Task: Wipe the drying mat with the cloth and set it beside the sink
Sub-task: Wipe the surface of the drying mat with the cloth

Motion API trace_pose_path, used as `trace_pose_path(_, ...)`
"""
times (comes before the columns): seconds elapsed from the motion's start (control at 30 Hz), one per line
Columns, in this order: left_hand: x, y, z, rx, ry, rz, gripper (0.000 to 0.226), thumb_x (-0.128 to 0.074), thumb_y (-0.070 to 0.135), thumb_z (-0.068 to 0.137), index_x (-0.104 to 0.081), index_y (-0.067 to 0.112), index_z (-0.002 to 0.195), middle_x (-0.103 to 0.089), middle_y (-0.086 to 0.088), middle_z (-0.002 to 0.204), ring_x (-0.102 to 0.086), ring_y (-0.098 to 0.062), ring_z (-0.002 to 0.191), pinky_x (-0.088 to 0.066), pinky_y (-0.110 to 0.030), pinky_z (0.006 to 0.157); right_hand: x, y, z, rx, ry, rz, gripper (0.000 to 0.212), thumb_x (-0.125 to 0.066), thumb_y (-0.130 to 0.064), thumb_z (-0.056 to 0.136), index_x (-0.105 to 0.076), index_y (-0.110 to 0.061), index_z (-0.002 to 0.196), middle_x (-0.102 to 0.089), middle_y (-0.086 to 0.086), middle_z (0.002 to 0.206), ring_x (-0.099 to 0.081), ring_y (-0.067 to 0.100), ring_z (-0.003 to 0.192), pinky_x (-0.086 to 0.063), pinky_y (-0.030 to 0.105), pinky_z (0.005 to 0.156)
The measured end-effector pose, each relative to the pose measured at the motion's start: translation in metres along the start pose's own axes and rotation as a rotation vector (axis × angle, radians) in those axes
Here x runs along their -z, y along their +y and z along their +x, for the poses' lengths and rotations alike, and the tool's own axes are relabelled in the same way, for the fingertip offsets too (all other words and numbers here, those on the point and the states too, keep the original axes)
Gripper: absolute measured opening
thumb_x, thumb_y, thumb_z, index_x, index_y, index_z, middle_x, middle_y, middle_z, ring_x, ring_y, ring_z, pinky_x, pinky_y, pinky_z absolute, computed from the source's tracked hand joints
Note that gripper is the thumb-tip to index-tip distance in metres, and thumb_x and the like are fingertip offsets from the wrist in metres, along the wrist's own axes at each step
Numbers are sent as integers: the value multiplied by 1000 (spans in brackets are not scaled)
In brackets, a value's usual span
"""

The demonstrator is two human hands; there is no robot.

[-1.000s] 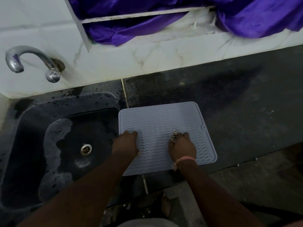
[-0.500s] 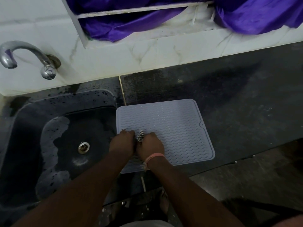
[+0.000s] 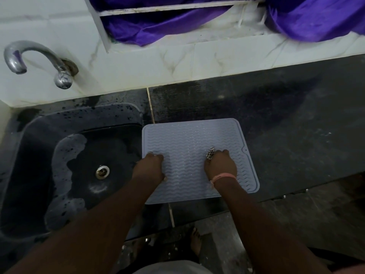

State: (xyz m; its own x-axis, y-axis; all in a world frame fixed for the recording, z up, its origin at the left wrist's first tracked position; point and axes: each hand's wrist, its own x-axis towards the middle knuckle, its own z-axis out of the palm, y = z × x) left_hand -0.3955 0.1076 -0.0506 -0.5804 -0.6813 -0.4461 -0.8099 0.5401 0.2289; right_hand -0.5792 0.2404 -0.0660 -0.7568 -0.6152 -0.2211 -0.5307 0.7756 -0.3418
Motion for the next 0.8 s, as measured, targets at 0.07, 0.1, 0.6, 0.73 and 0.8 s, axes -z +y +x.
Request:
trace_pose_path(0.07,0,-1,0,-1,4,-4,68,-81,35,74,-53,20,134,-50,-9,130,-56,-29,116,-51,-42,97,1,-5,4,-5,-12,8,23,-51,-25,95,-62,-7,105,-54,15,116,-63,26,89,-46,28,75)
trace_pose_path(0.1,0,-1,0,0,5,-8,69,-82,35,73,-53,20,134,-50,-9,130,-56,-29,116,-51,-42,97,1,-7,6,-6,-20,11,23,-52,-25,95,-63,-7,104,-56,15,113,-63,26,89,-47,29,76)
trace_pose_path(0.6,-6,-8,-2,-3,77,-92,72,-85,37,67,-56,24,132,-51,-5,127,-59,-27,111,-53,-41,93,-33,-49,-15,122,-7,108,29,-57,-32,91,-64,-6,101,-59,12,103,-62,22,85,-47,25,72)
trace_pose_path(0.73,-9,-11,-1,-7,104,-73,73,-84,40,66,-55,25,131,-53,-4,126,-60,-27,110,-54,-43,90,-38,-60,-18,148,-4,109,28,-58,-32,90,-63,-7,100,-59,10,101,-62,22,84,-49,26,72)
trace_pose_path(0.8,-11,-13,-1,-8,124,-70,71,-83,41,67,-54,26,130,-53,-3,126,-59,-27,110,-53,-42,90,-41,-66,-21,170,-9,114,27,-59,-31,89,-64,-7,99,-59,11,101,-63,24,85,-49,27,72)
